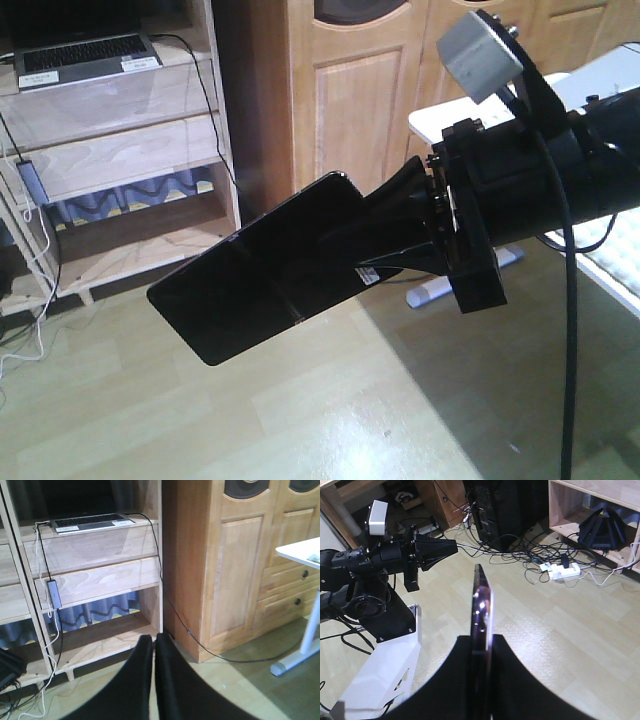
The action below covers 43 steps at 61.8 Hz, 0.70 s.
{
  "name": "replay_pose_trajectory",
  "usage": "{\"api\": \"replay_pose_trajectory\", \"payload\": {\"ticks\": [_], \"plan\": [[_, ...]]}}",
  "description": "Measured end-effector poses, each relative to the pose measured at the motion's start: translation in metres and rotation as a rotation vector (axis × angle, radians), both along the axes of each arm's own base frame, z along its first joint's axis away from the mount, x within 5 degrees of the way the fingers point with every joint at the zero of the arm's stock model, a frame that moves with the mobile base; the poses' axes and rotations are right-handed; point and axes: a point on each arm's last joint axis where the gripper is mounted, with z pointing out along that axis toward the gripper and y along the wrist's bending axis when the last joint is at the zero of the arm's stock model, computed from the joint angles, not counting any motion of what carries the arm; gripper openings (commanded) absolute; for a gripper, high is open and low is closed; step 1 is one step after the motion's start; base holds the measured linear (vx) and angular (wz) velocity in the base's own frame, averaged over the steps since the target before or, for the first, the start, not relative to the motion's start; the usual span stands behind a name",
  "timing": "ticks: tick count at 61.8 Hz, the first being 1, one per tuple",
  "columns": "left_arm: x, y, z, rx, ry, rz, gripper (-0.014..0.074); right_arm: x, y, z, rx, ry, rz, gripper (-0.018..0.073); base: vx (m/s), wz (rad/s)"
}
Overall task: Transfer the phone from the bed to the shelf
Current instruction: 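Carry the phone in the right gripper toward the wooden shelves and desk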
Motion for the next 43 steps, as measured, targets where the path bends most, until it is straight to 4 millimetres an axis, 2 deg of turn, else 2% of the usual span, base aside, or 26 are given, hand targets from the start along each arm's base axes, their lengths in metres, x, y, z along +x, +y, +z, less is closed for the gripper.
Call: {"api": "replay_pose_trajectory", "payload": {"ticks": [23,43], "plan": [[0.0,0.0,0.0,0.0,0.0,0.0,0.0001,0.0,0.0,0.0,0.0,0.0,0.0,-0.0004,0.36,0.13],[0.0,0.0,0.0,0.0,0.0,0.0,0.0001,0.0,0.0,0.0,0.0,0.0,0.0,-0.0004,0.34,0.26]]}}
